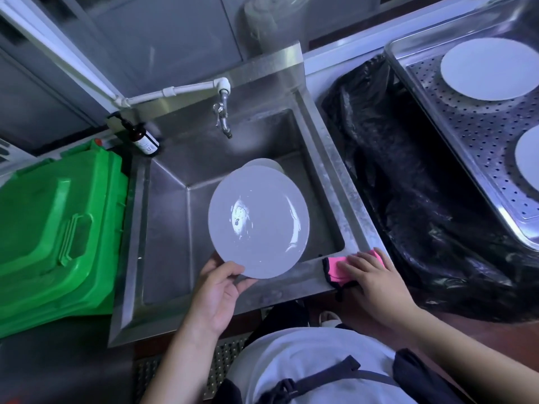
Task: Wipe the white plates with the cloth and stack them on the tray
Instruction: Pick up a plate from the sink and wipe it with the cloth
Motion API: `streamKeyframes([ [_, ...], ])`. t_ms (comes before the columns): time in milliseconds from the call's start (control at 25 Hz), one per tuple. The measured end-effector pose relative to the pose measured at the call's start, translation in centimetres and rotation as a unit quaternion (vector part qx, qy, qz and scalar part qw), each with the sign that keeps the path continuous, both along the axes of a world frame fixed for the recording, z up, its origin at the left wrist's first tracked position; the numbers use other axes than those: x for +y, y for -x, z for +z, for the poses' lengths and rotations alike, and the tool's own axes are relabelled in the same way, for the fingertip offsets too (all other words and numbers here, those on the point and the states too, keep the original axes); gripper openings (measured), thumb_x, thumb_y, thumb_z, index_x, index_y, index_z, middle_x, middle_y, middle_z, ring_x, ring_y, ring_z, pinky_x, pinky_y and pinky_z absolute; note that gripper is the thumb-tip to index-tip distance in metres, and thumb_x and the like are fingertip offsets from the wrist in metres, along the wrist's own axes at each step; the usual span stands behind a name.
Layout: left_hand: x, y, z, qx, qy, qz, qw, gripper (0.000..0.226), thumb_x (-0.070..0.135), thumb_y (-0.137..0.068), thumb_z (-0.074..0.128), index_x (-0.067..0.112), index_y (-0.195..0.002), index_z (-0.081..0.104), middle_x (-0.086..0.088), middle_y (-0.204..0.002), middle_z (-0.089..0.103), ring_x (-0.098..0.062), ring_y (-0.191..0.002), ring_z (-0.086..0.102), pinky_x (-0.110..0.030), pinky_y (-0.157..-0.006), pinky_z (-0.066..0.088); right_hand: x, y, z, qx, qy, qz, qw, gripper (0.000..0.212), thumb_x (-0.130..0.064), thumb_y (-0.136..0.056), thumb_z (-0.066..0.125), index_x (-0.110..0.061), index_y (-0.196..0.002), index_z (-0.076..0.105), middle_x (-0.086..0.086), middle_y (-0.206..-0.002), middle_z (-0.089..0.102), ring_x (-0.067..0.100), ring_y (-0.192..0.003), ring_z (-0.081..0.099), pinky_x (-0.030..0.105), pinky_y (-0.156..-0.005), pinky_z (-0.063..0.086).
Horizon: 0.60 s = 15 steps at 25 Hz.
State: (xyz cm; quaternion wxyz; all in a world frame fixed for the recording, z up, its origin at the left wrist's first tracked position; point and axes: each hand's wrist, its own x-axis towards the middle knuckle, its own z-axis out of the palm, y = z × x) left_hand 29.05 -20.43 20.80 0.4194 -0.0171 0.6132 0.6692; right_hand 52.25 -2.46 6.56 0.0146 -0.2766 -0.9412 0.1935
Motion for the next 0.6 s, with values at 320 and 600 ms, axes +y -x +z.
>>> streamKeyframes([
  [320,1.1,1.4,1.9,-0.015,-0.087,-0.042,0.995,0.045,-0.007,-0.074,0.059,0.013,-0.113,0.066,-0.009,-0.107,0.074,-0.024,-0.094,0.074,-0.042,-0.077,0.064,3.6,2.6,6.4,0.088,0.146,-0.189,0.967,0.018,-0.015,-0.088,0.067,-0.032,-0.09,0.074,-0.004,-0.073,0.068,0.022,-0.073,0.066,0.033,-0.06,0.043],
  [600,2.4,3.8,3.3,0.006,-0.106,-0.109,0.988,0.04,0.001,-0.07,0.064,0.013,-0.107,0.074,-0.015,-0.103,0.073,-0.026,-0.087,0.073,-0.039,-0.065,0.062,5.0,7.8,15.7,0.354,0.496,-0.36,0.706,0.012,-0.008,-0.094,0.066,-0.009,-0.101,0.075,0.02,-0.092,0.073,0.03,-0.072,0.067,0.055,-0.067,0.057],
])
